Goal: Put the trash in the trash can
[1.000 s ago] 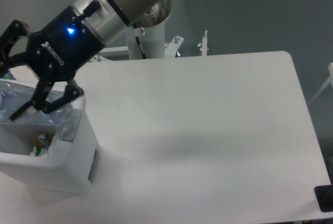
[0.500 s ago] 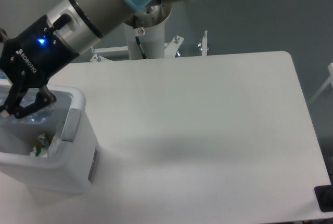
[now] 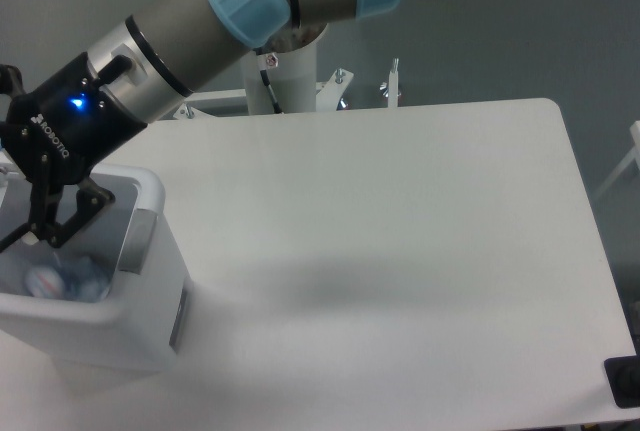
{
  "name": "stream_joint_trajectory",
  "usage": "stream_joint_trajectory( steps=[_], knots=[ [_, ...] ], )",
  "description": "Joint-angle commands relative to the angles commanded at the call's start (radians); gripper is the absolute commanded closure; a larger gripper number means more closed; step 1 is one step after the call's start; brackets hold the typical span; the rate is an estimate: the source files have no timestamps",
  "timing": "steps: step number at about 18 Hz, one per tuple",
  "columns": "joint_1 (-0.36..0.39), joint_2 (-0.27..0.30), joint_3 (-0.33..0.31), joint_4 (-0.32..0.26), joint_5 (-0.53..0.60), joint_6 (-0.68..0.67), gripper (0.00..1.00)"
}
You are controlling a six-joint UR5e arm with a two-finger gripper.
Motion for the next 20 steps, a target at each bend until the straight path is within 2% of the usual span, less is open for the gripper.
stream_joint_trajectory(
  steps=[4, 8, 11, 16, 20],
  knots=[
    [0.133, 0.000, -0.032, 0.006, 0.023, 0.023, 0.00],
    [0.285, -0.002, -0.106, 0.006, 0.067, 0.187, 0.00],
    [0.357, -0.023, -0.143, 0.003, 0.243, 0.345, 0.00],
    [0.364, -0.104, -0.141, -0.014, 0.663, 0.477, 0.00],
    [0.355, -0.121, -0.147, -0.037, 0.957, 0.595, 0.00]
  ],
)
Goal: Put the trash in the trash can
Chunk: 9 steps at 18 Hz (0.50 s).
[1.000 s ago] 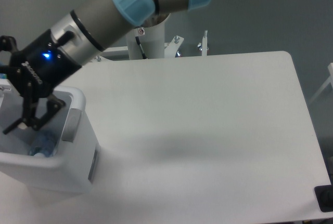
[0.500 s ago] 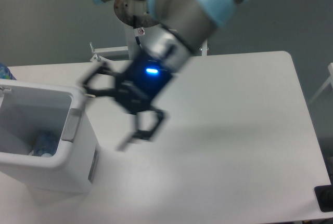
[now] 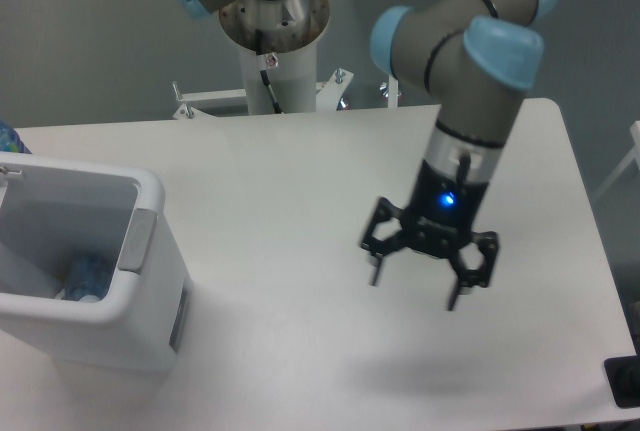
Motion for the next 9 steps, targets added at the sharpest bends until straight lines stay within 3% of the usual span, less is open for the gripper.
stream_joint_trajectory(
  steps=[6, 9],
  knots=[
    [-0.011, -0.011, 0.034, -0.106, 0.091, 0.082, 0.00],
    [-0.012, 0.000, 0.023, -0.112, 0.096, 0.178, 0.00]
  ],
)
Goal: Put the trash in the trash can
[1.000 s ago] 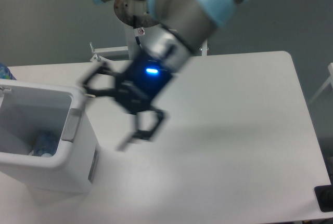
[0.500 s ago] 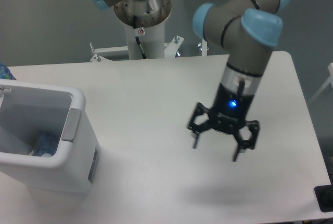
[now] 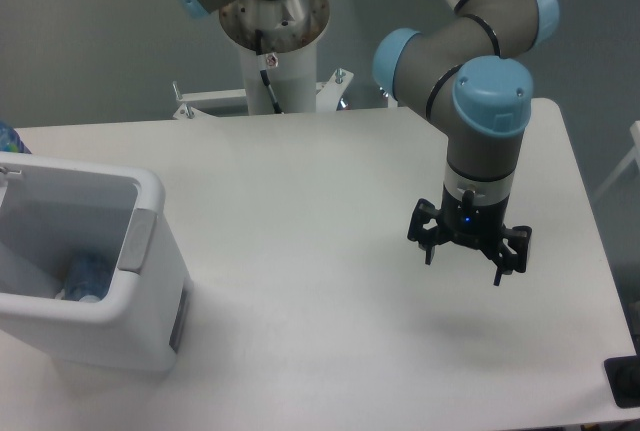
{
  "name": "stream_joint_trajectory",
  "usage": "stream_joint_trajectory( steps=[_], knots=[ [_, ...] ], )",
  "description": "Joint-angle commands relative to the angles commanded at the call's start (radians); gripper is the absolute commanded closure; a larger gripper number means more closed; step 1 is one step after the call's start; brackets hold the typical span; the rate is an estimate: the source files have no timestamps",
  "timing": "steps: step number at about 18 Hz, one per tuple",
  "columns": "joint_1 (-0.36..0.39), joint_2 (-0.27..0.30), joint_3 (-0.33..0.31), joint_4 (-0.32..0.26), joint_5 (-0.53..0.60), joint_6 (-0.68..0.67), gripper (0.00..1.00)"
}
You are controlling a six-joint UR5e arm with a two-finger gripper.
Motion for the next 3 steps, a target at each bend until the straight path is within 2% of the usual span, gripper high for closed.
stream_joint_trajectory(
  steps=[3],
  knots=[
    [0.000, 0.012, -0.017, -0.002, 0.003, 0.056, 0.00]
  ],
)
